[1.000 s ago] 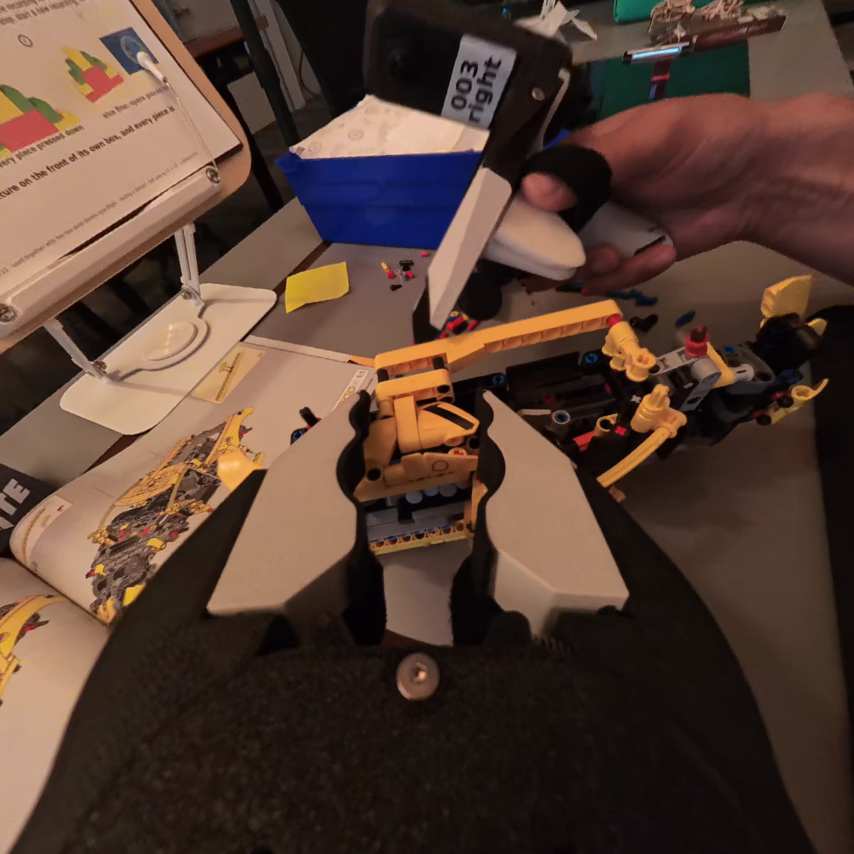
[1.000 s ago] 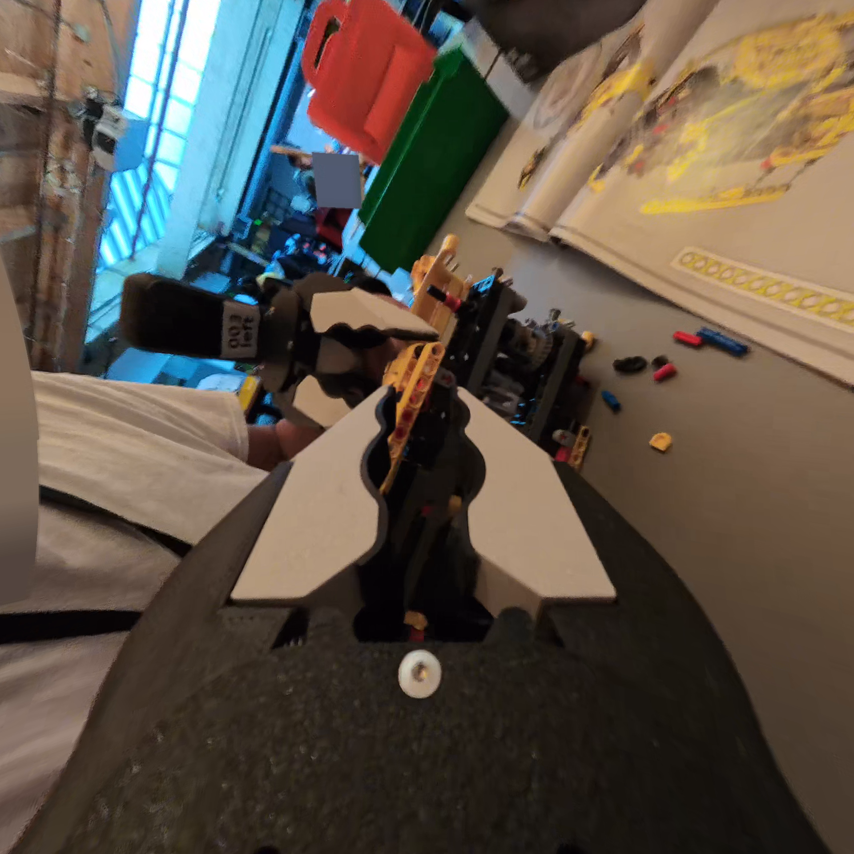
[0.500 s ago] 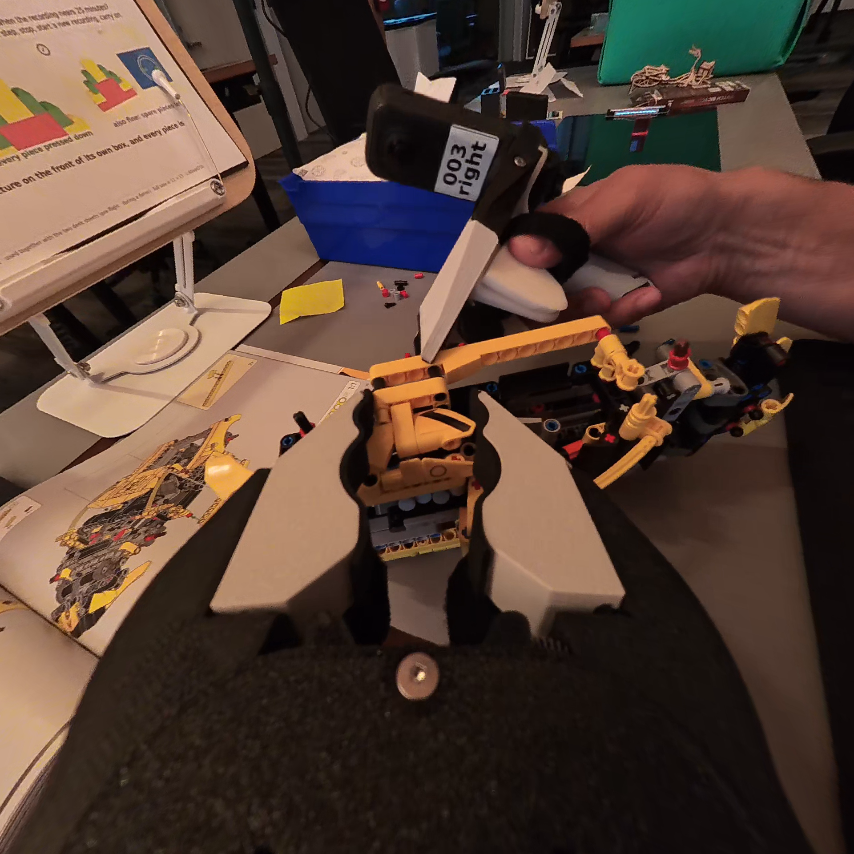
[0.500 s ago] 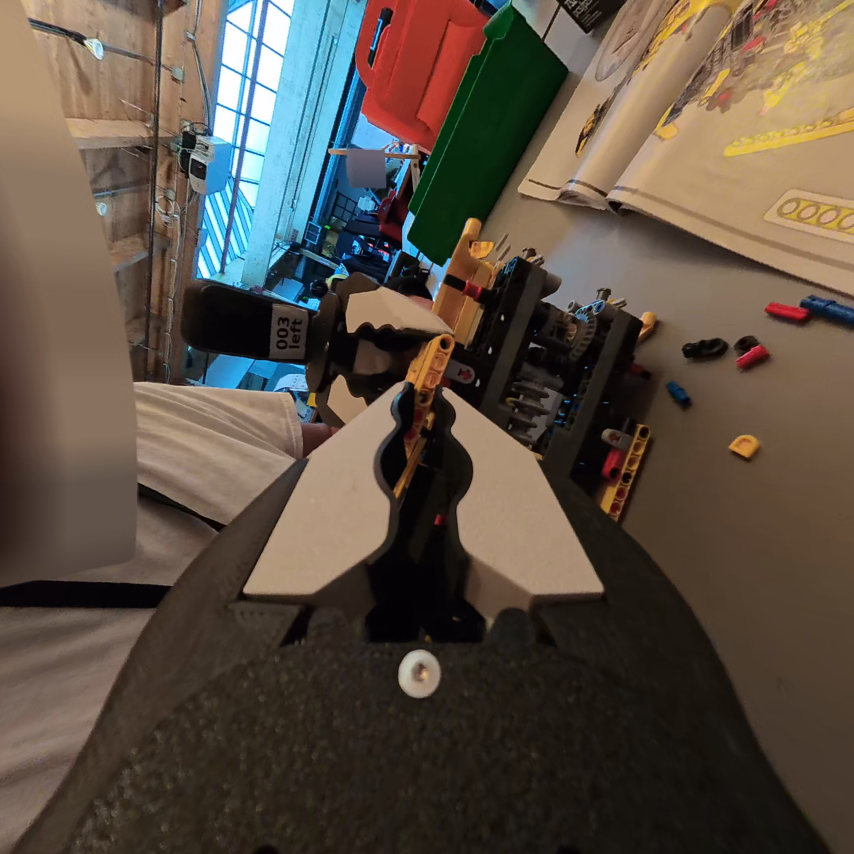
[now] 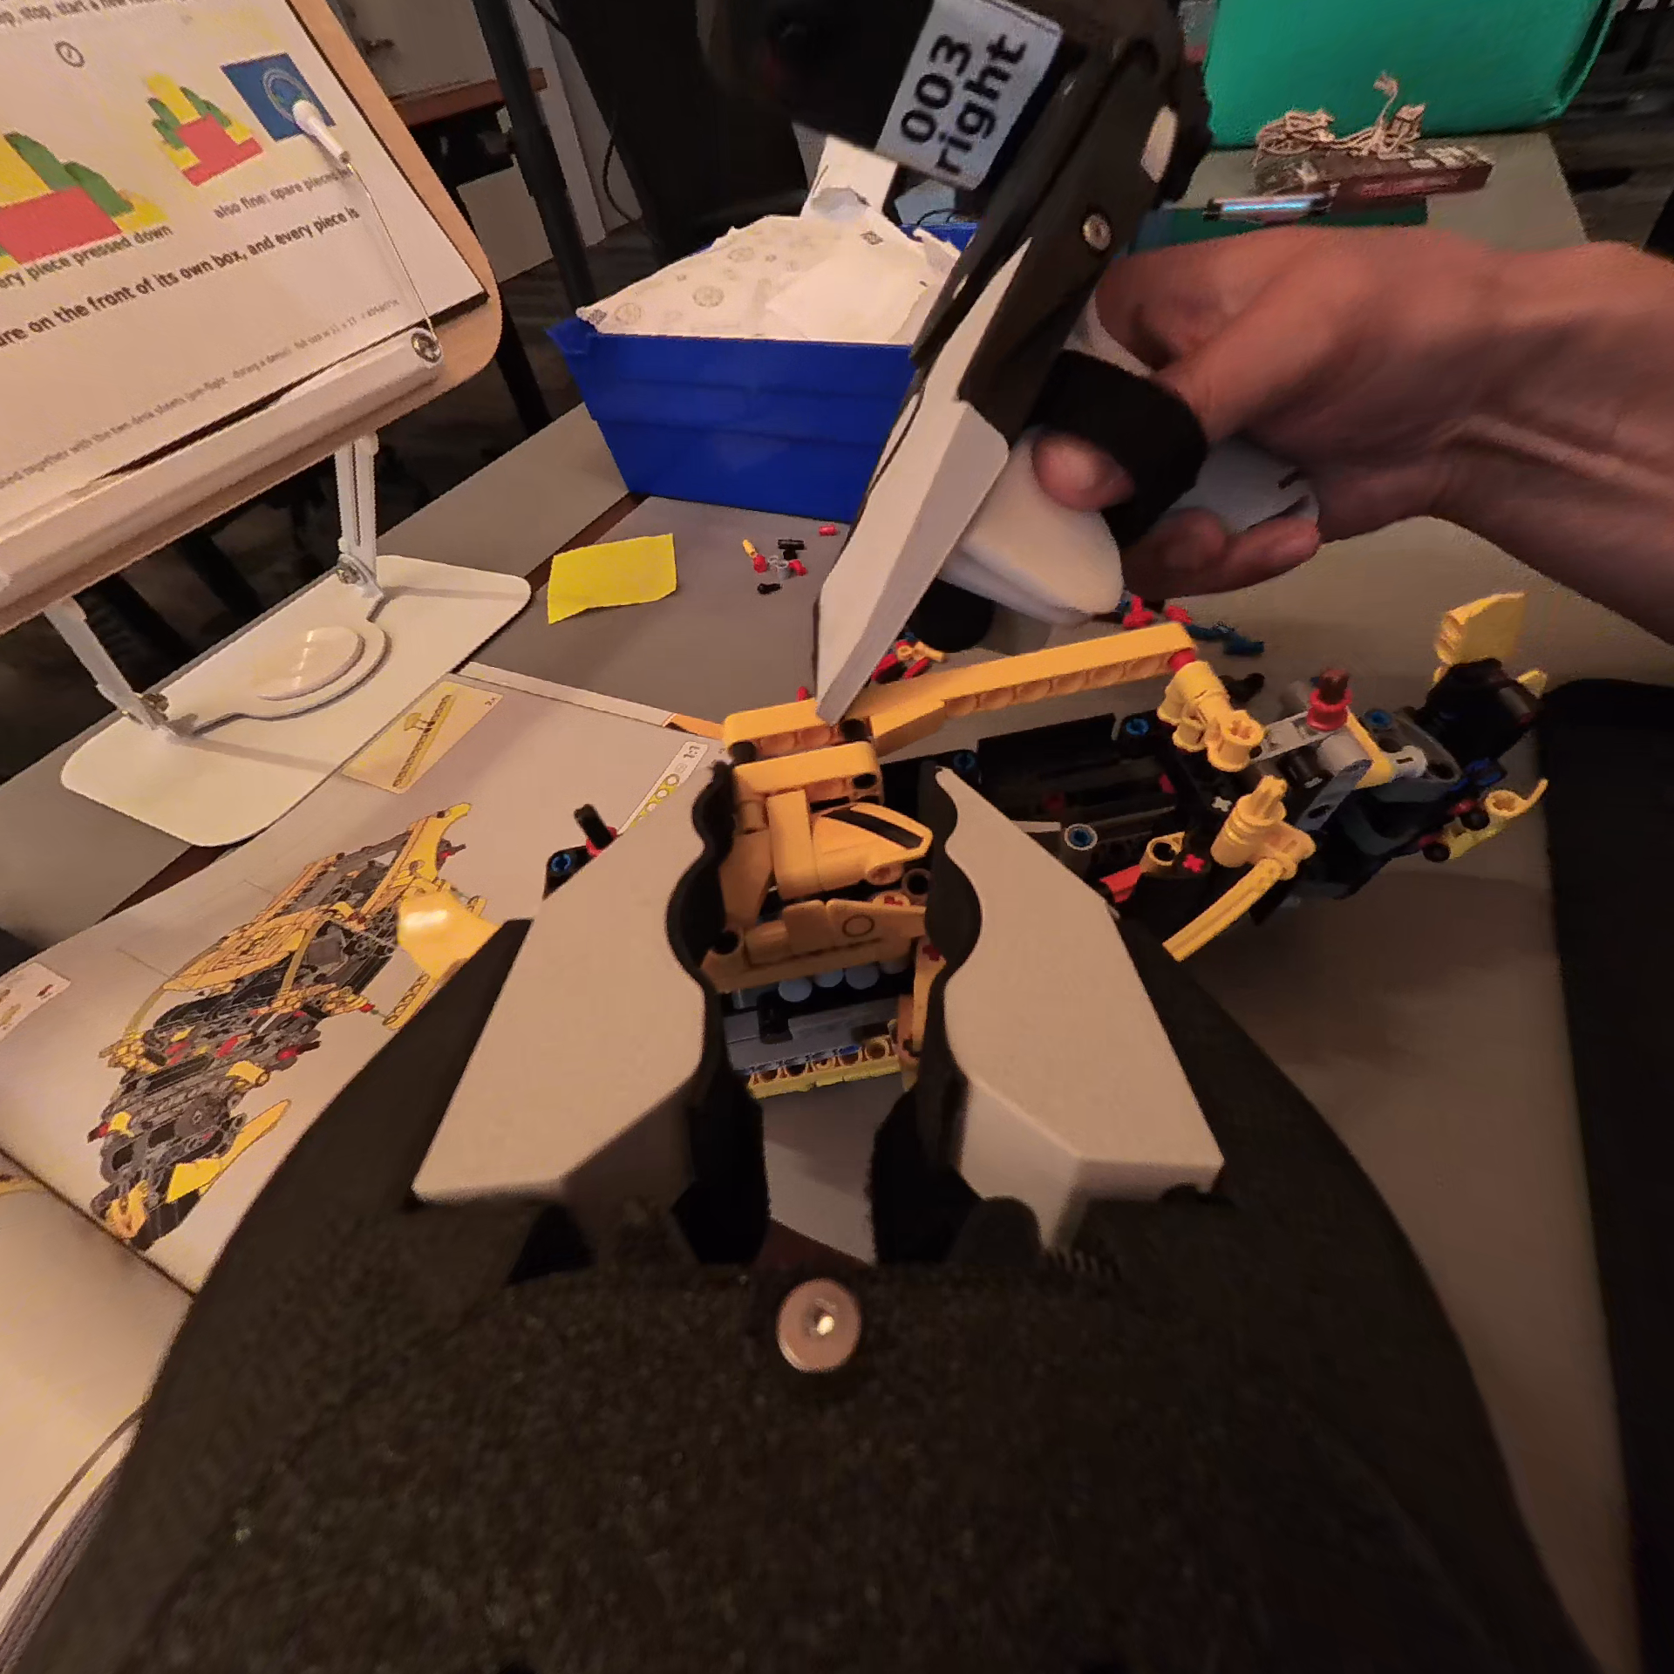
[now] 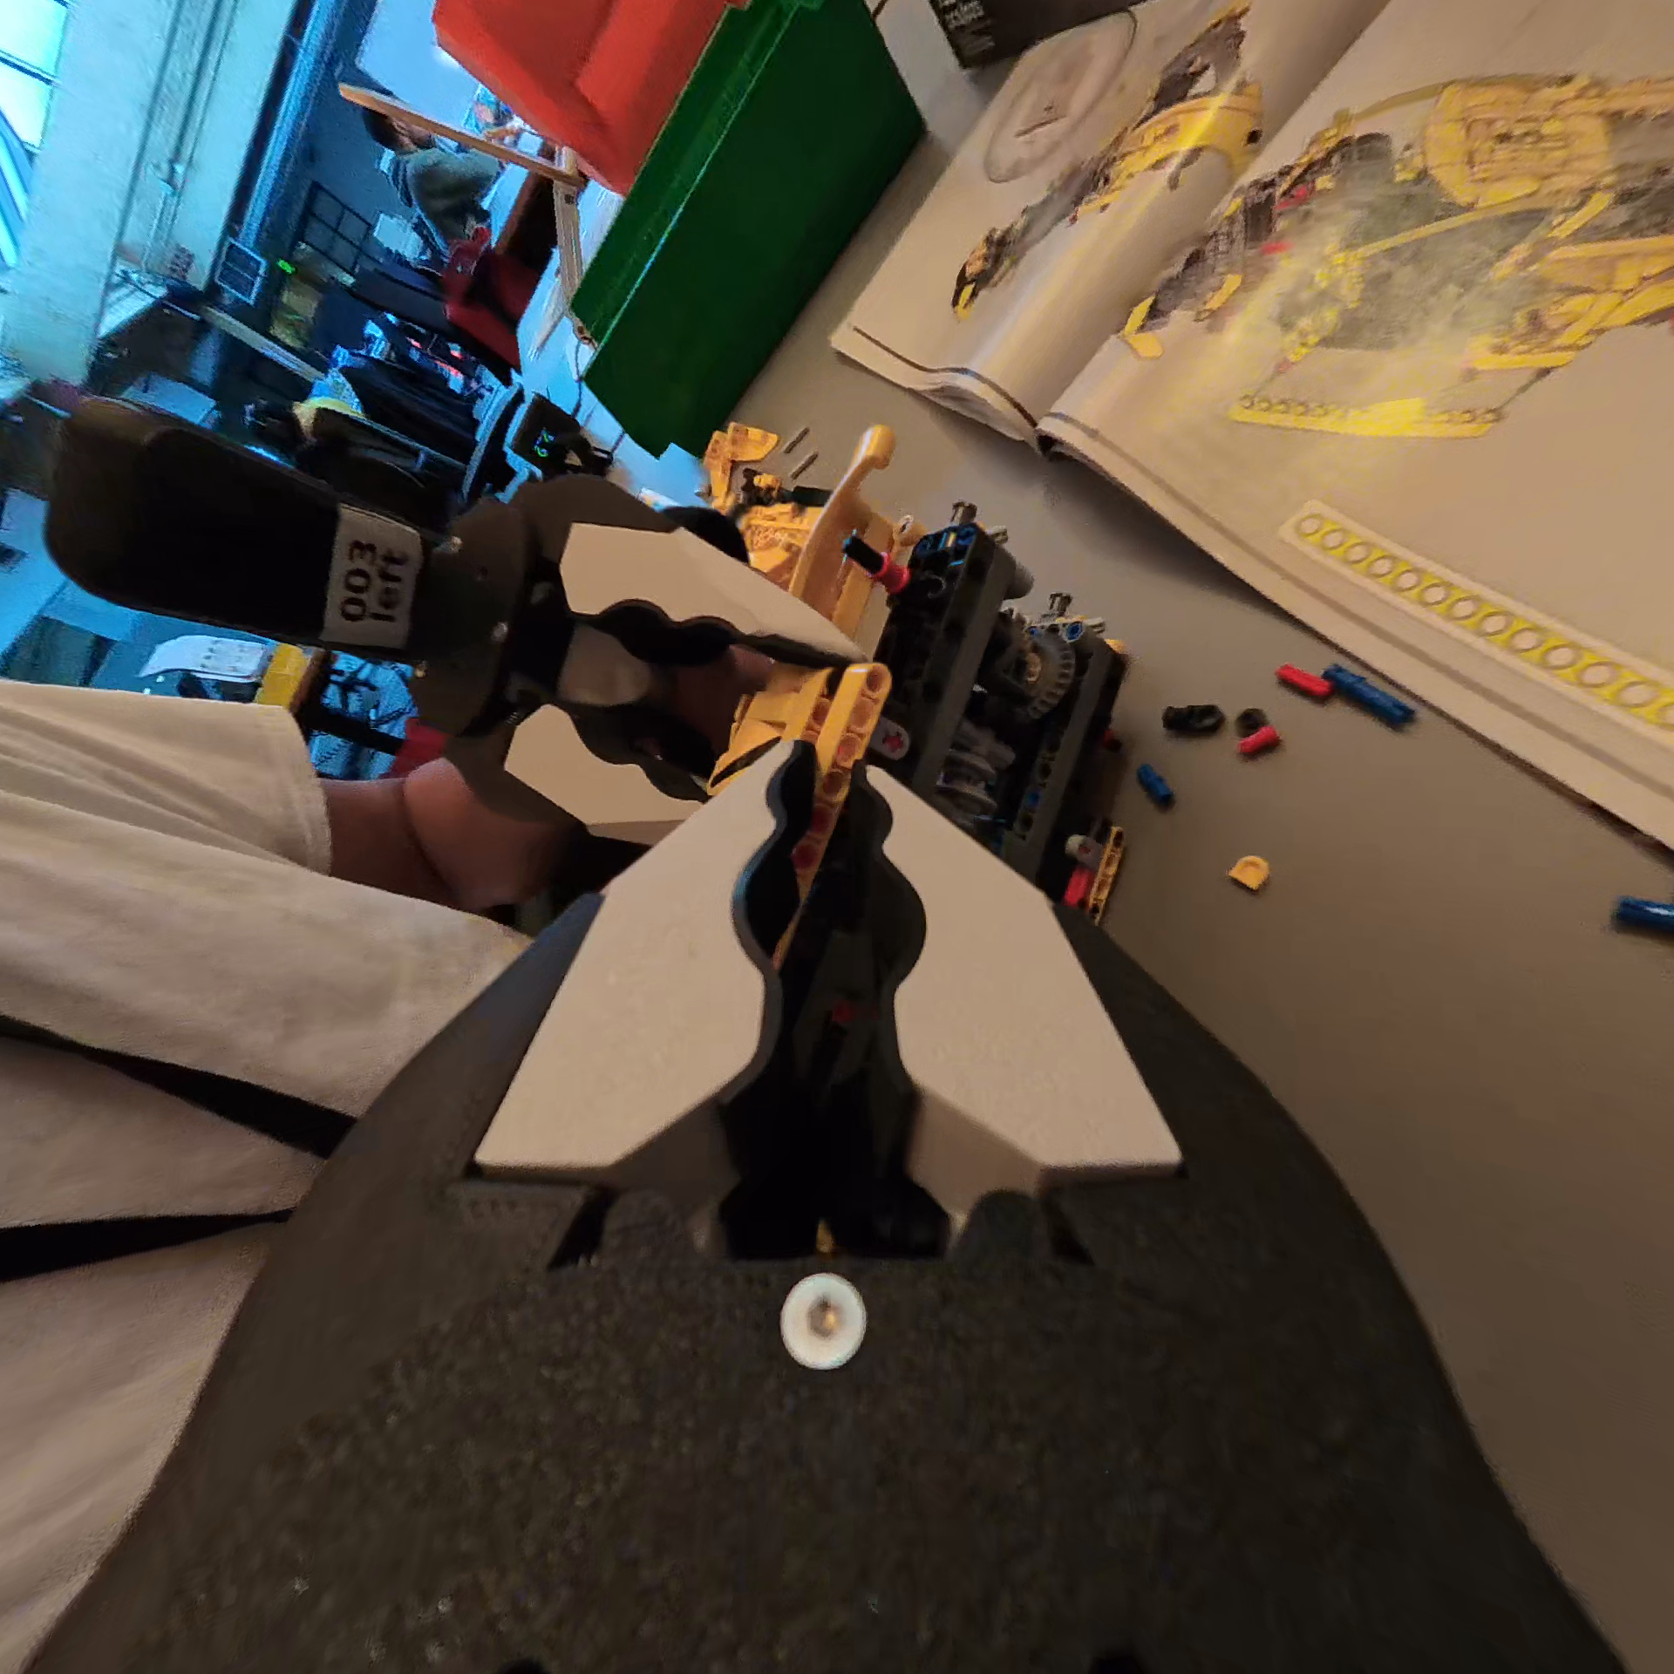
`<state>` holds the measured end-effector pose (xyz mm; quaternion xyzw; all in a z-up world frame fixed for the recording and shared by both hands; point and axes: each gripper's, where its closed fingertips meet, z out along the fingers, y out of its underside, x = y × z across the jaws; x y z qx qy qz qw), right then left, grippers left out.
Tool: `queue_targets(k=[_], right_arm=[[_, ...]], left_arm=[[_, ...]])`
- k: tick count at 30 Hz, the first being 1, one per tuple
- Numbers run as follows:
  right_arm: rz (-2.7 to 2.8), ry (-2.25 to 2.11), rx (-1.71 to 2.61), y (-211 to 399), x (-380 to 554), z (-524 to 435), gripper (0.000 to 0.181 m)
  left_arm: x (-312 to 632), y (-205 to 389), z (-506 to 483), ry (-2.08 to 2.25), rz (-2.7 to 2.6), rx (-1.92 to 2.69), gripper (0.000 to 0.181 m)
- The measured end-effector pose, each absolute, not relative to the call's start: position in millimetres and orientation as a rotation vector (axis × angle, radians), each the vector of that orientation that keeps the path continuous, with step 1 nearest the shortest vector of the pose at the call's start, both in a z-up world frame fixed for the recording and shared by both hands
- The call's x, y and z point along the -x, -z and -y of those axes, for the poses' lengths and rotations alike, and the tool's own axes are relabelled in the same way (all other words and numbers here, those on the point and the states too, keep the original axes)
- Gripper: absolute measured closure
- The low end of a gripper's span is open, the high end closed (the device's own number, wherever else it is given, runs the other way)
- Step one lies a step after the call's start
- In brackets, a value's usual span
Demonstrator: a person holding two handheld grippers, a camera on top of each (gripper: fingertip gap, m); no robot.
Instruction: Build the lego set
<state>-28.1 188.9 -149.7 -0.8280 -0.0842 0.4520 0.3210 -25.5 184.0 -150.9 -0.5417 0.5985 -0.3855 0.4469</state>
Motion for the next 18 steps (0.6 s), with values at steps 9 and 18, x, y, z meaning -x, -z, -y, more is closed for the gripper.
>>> queue_targets(k=[9,18], right_arm=[[0.300,-1.488,2.063,147.5,34.2,-180.5,0.176],[0.303,-1.597,2.026,145.6,39.6,-172.2,0.176]], left_arm=[[29.3,149.3,-179.4,1.075,-1.489,1.329,0.142],[34.2,149.3,-173.3,1.093,-1.523,1.261,0.142]])
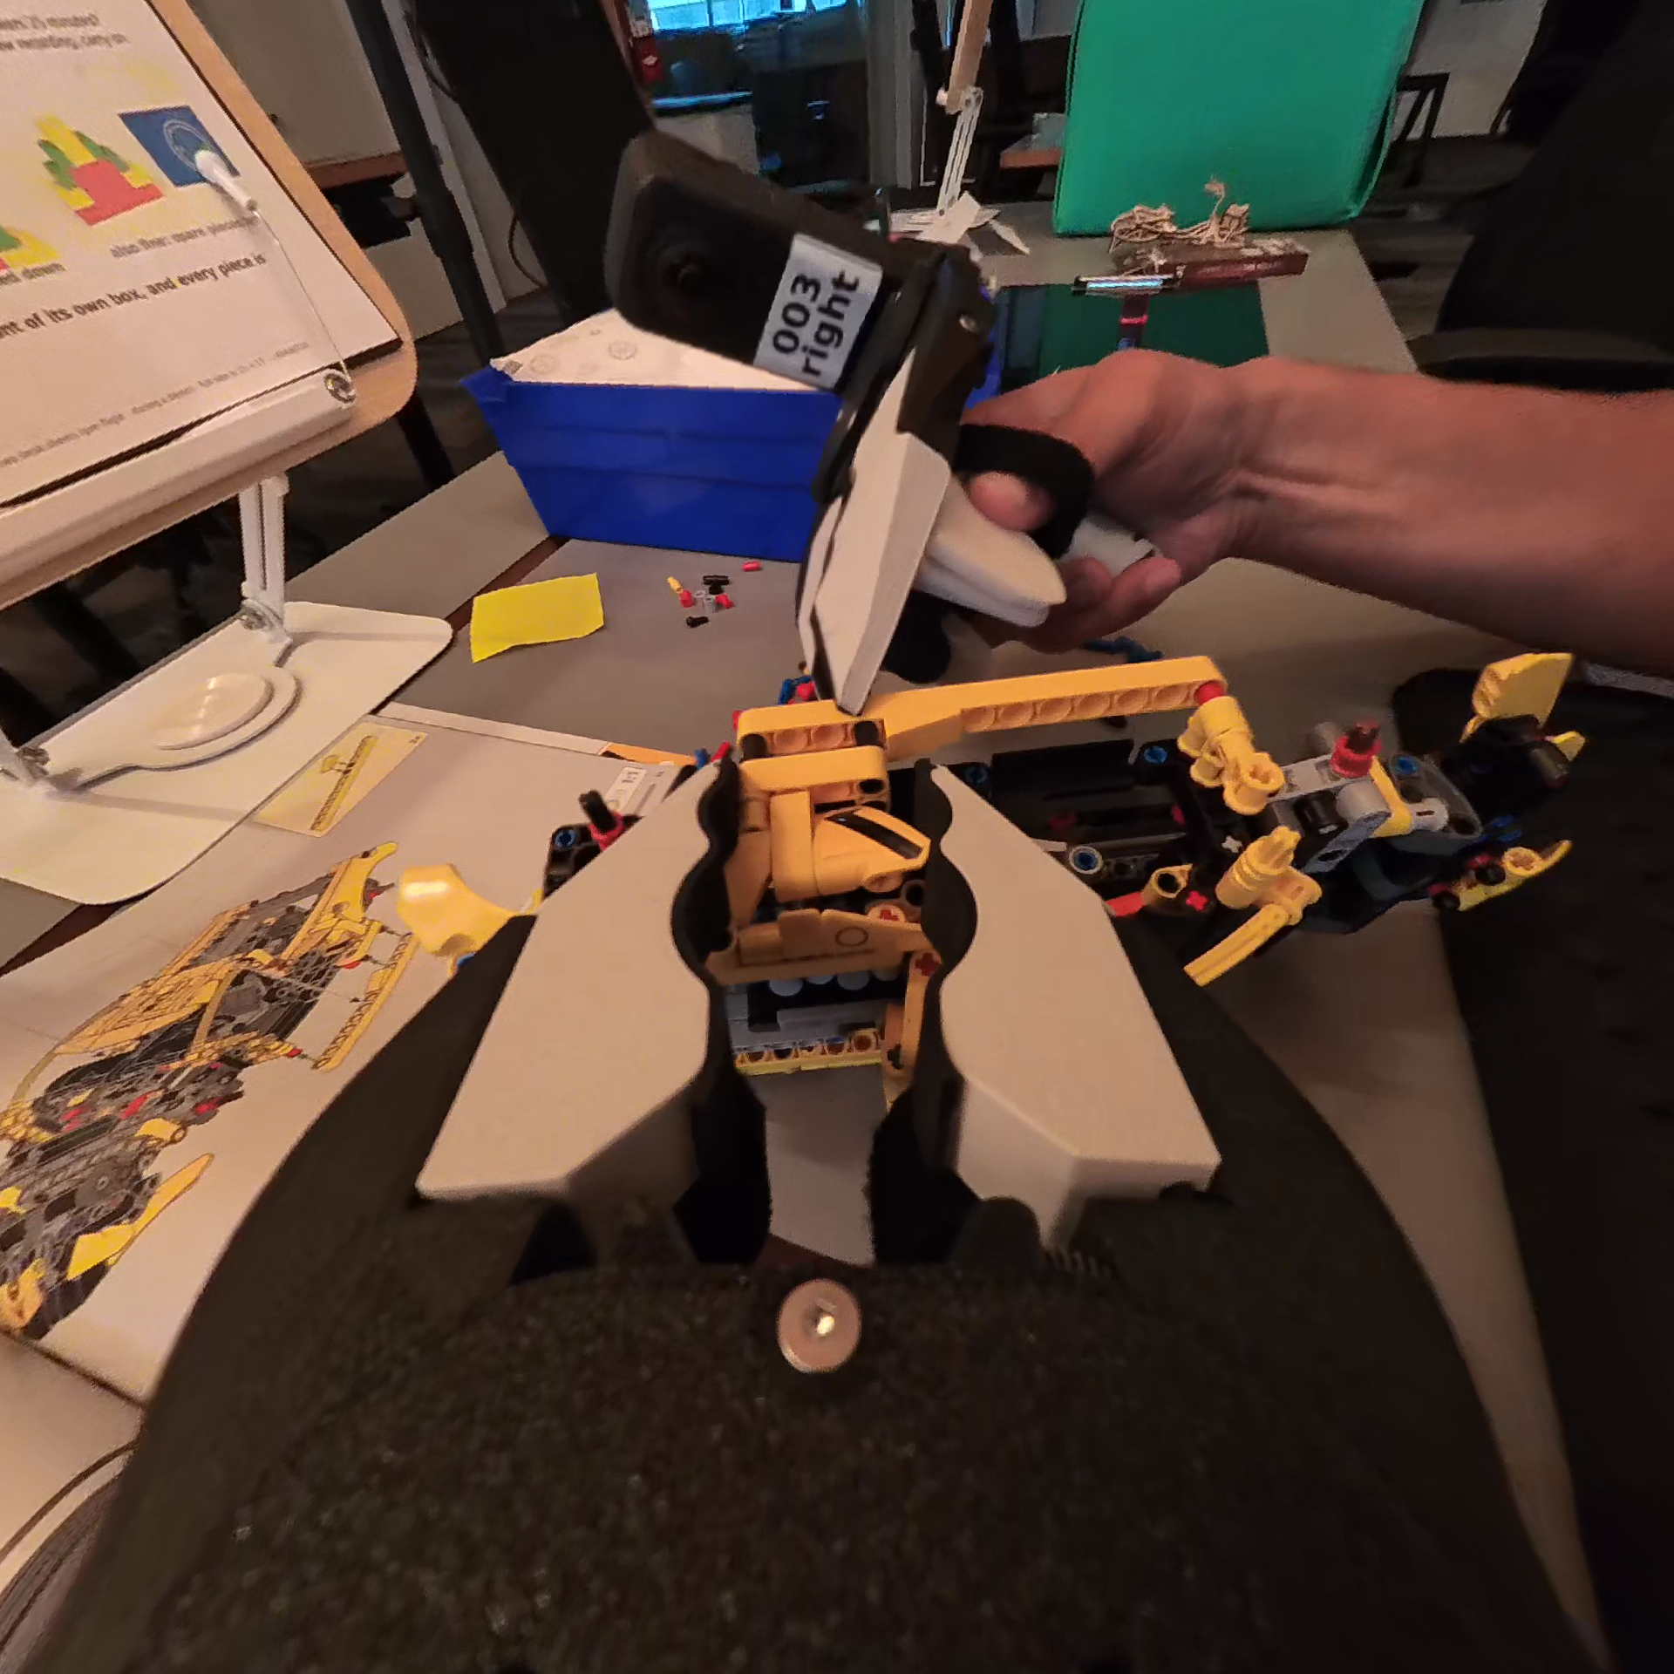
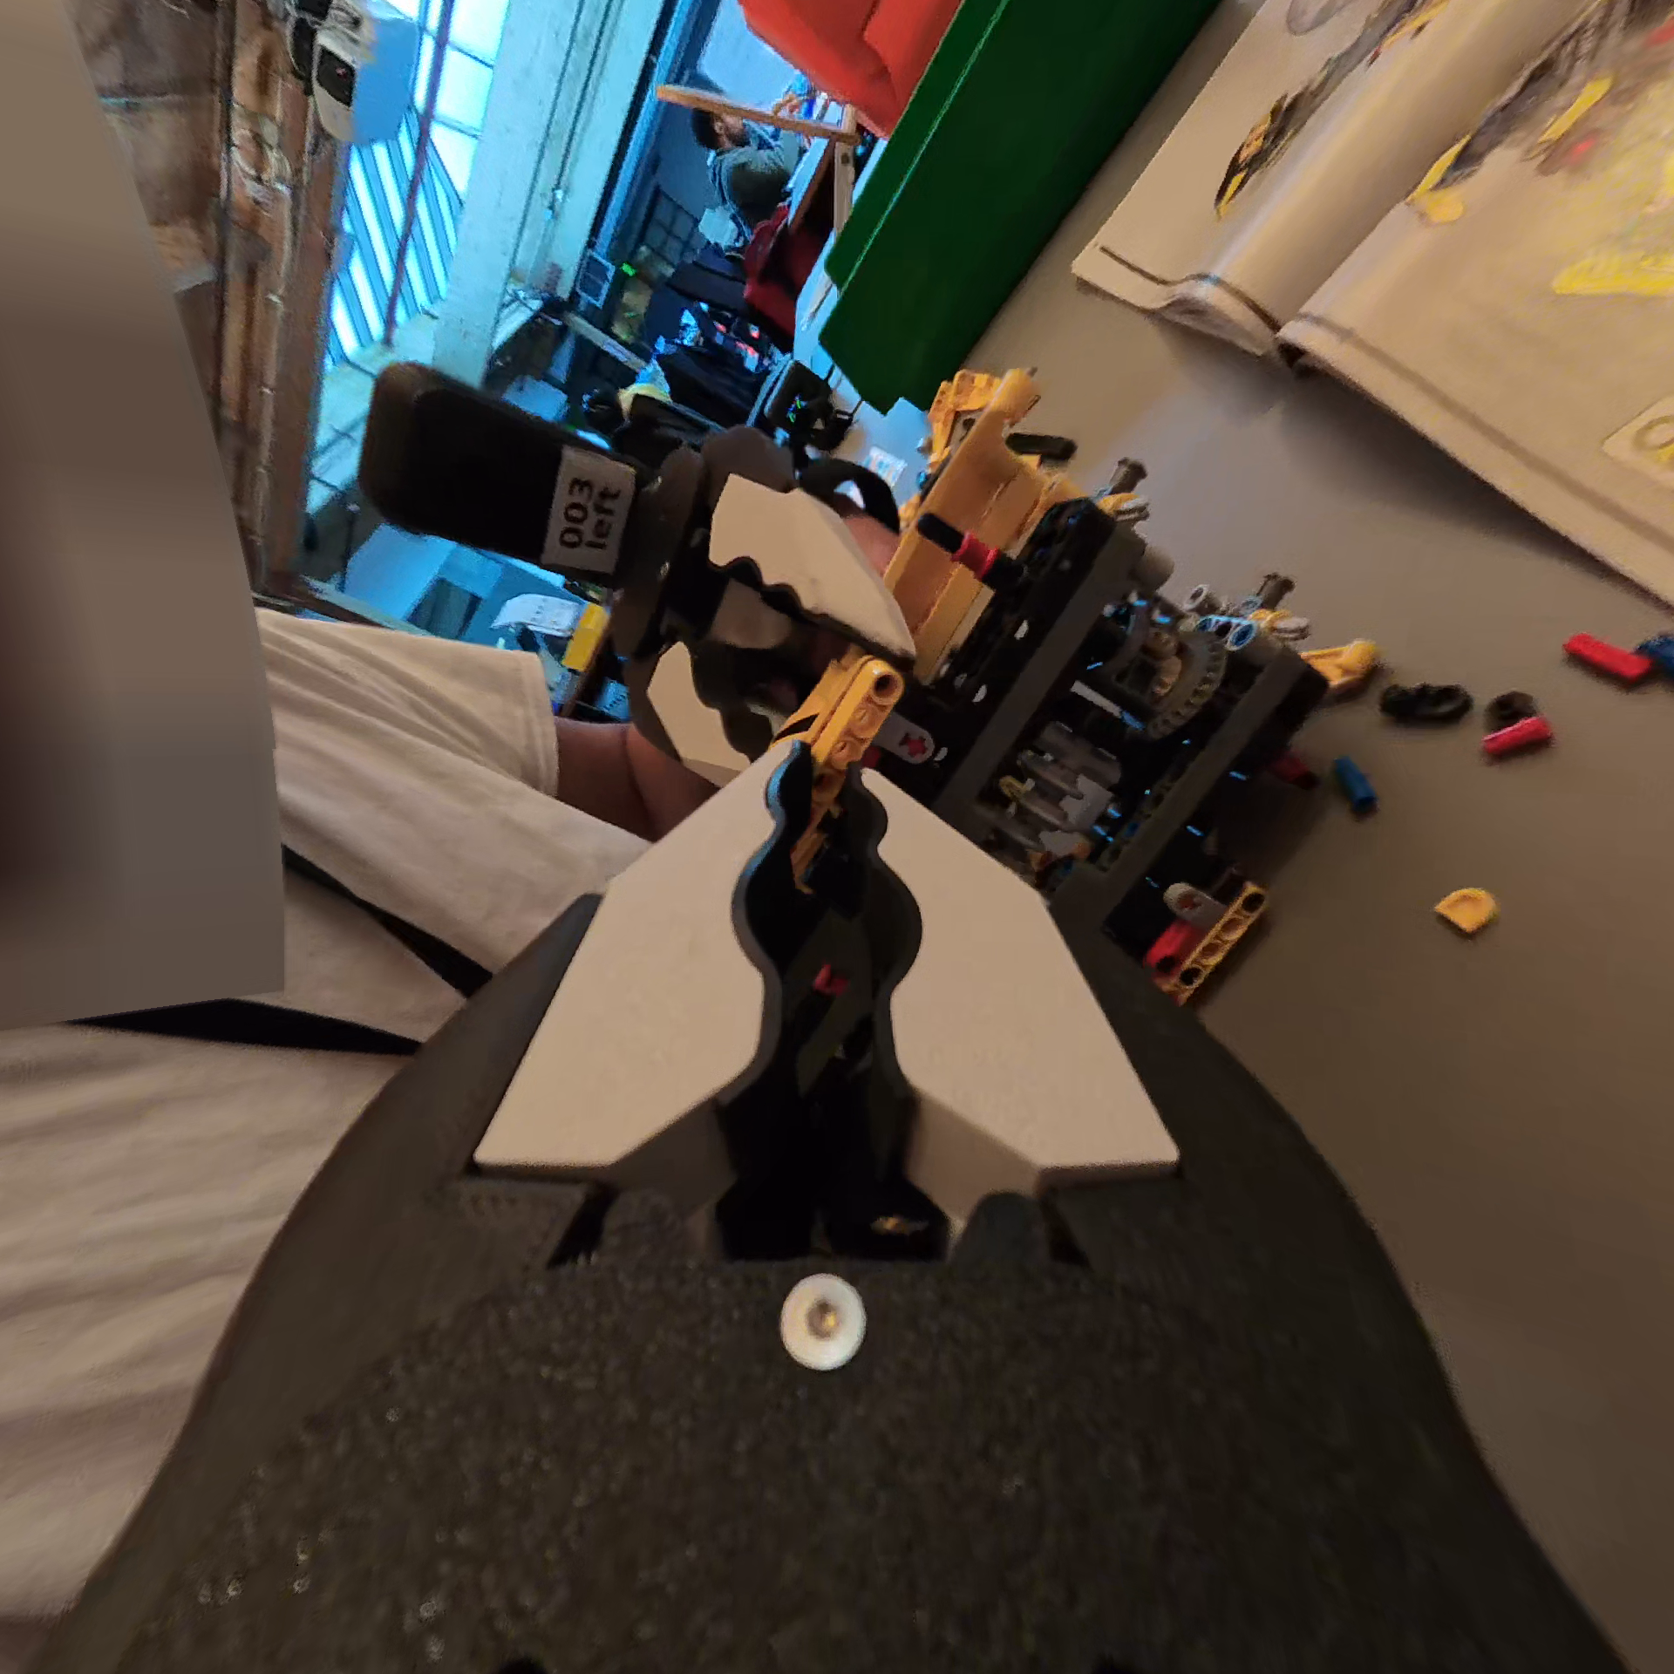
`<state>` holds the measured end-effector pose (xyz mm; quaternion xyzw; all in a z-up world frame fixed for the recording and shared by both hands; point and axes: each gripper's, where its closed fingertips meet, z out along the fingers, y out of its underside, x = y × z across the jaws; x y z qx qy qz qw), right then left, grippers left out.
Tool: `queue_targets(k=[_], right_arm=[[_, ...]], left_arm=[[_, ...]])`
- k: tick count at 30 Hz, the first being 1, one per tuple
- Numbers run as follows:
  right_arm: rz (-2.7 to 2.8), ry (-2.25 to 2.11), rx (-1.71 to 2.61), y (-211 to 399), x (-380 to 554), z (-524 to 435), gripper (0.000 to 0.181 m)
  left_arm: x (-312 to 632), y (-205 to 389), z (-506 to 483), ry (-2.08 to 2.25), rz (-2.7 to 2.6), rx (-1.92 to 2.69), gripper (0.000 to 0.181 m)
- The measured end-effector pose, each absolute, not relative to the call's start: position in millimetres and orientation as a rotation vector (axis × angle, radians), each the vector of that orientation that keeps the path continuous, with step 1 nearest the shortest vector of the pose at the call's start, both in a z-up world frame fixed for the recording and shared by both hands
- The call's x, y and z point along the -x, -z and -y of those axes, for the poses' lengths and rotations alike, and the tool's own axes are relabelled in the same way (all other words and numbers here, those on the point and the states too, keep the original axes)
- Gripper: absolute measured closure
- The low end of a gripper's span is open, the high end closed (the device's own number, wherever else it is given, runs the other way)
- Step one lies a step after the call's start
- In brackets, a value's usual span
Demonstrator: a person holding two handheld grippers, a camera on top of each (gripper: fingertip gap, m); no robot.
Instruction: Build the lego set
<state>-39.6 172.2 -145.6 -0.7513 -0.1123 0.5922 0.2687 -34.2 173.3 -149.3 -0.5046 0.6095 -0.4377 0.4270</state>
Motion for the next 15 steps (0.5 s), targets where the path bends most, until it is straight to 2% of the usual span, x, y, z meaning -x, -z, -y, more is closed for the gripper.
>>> queue_targets(k=[5,7,10,15], right_arm=[[0.201,-1.553,2.094,145.9,36.5,-168.6,0.169],[0.188,-1.499,2.124,148.1,32.0,-157.0,0.147],[0.137,-1.534,2.080,143.7,24.7,-129.4,0.155],[0.035,-1.766,2.040,143.1,41.8,-100.3,0.156]], left_arm=[[33.2,148.6,-173.1,1.059,-1.515,1.253,0.142],[34.3,148.4,-173.3,1.062,-1.506,1.247,0.142],[34.5,148.0,-173.2,1.061,-1.503,1.240,0.142],[32.3,147.9,-171.6,1.050,-1.511,1.237,0.142]])
